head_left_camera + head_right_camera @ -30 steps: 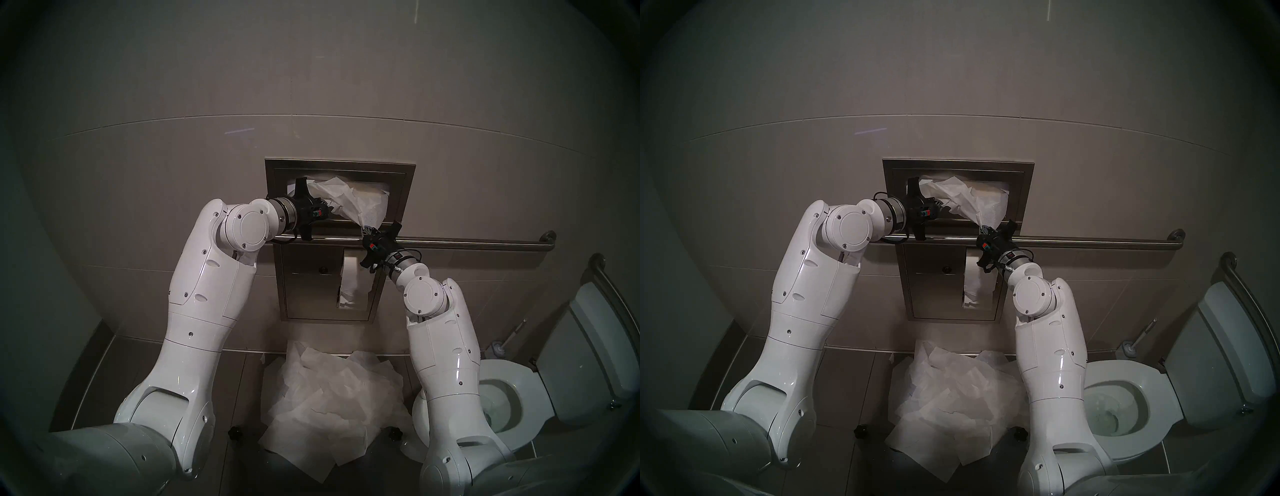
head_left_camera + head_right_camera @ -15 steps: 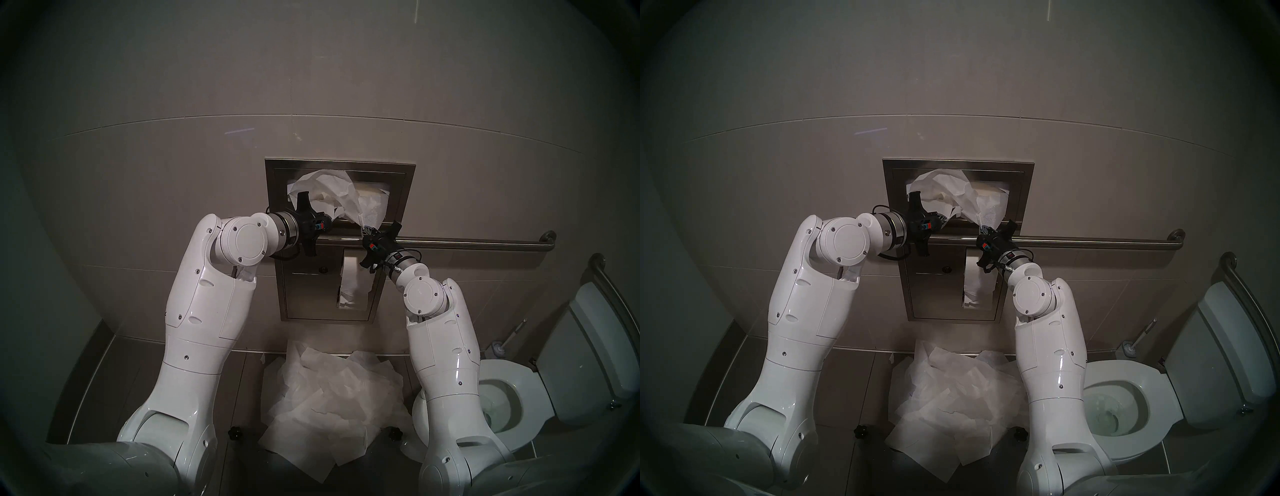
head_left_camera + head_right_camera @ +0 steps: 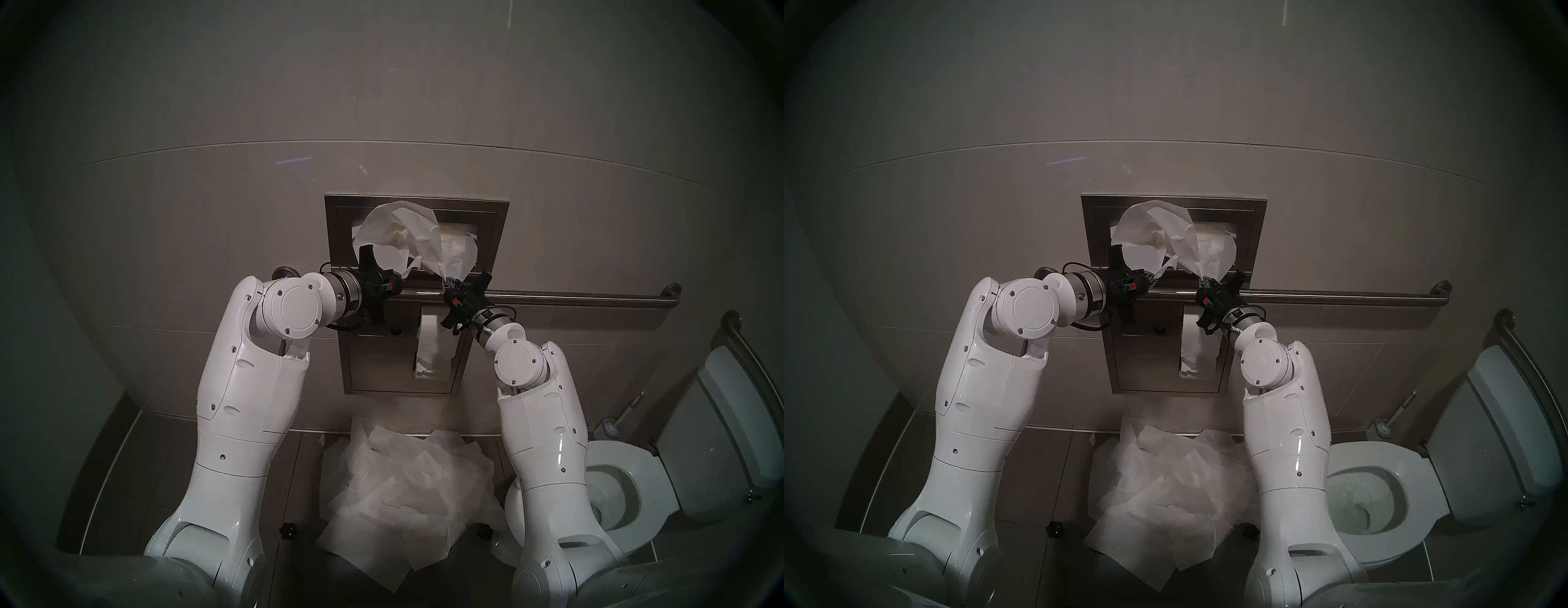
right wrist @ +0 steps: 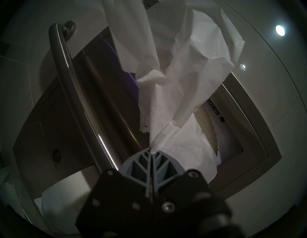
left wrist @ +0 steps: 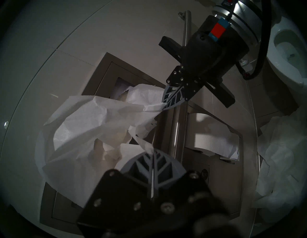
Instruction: Take out a toilet seat cover
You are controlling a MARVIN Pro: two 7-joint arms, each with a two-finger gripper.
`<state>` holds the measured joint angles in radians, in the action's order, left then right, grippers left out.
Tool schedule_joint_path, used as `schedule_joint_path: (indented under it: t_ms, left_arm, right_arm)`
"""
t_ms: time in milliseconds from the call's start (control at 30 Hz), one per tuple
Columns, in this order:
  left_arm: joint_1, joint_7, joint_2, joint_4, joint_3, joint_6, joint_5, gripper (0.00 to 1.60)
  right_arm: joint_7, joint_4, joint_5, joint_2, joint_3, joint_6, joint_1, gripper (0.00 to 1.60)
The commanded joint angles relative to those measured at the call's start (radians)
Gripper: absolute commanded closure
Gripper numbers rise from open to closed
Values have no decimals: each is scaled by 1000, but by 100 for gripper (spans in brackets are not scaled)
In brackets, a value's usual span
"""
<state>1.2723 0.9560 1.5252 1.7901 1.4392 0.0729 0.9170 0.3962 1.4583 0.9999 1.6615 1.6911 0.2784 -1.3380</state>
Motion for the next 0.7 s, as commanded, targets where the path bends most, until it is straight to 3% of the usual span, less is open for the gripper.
schedule_joint_path:
  t_ms: [0, 133, 167, 200, 667]
  left_arm:
    - [-3, -7, 6, 52, 6, 6, -12, 160]
    - [4, -9, 11, 58, 9, 0, -10, 160]
    - [5, -9, 11, 58, 9, 0, -10, 127]
    - [5, -9, 11, 59, 9, 0, -10, 104]
    - [8, -8, 15, 61, 12, 2, -7, 104]
  right_arm:
    - [-9, 39, -2, 0, -2, 7, 33, 160]
    - [-9, 39, -1, 1, -1, 8, 33, 160]
    - [-8, 39, -1, 1, 0, 8, 33, 160]
    - [-8, 39, 0, 2, 0, 8, 33, 160]
    - [-6, 39, 3, 6, 4, 11, 33, 160]
